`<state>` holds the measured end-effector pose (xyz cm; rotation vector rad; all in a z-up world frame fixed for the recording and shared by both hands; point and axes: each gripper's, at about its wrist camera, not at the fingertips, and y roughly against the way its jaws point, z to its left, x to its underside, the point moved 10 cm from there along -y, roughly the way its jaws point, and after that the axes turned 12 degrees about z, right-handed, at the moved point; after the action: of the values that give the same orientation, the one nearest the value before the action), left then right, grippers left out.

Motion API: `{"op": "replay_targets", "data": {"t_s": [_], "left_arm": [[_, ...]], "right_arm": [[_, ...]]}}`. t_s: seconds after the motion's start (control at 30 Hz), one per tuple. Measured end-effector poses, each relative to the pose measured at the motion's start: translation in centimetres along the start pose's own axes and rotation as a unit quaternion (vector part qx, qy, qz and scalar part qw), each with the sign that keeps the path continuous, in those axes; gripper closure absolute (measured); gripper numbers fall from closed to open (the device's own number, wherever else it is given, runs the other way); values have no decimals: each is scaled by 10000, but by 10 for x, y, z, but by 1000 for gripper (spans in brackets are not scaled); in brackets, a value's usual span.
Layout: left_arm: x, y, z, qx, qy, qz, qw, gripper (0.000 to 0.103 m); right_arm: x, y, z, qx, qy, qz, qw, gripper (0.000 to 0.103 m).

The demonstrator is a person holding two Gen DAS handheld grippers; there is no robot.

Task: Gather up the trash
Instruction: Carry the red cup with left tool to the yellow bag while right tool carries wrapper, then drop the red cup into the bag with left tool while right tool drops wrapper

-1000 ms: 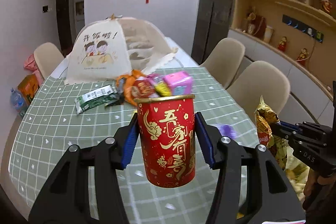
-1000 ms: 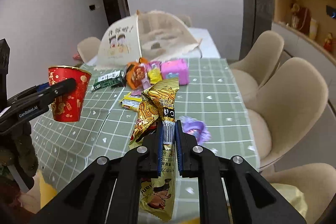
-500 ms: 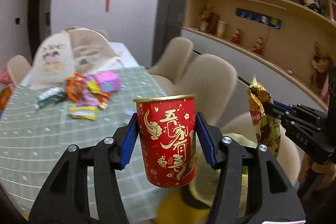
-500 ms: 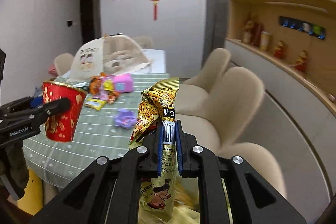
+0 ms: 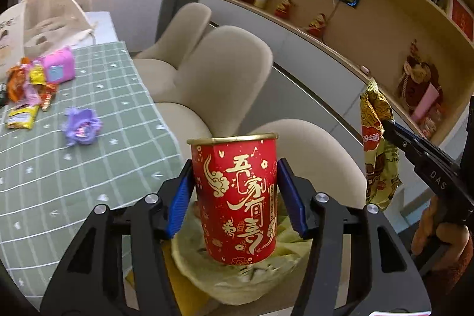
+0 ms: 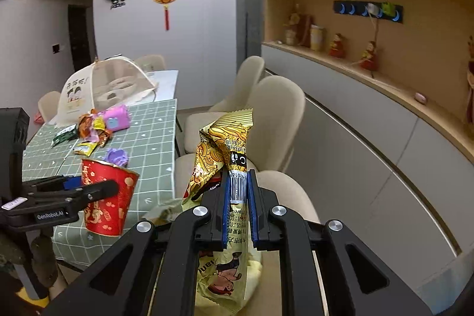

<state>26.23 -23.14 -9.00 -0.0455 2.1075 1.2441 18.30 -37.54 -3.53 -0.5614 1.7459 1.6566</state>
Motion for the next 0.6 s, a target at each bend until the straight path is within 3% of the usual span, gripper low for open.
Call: {"op": "replay_targets", "data": {"t_s": [0.3, 0.6], "left_arm": [[-6, -33, -18, 183, -245, 200, 9993, 40], [3, -24, 11, 187, 58, 331, 9993, 39]], "right_arm": [[11, -17, -10, -79, -189, 85, 9998, 91], [13, -43, 10, -232, -57, 88, 9997, 91]]}}
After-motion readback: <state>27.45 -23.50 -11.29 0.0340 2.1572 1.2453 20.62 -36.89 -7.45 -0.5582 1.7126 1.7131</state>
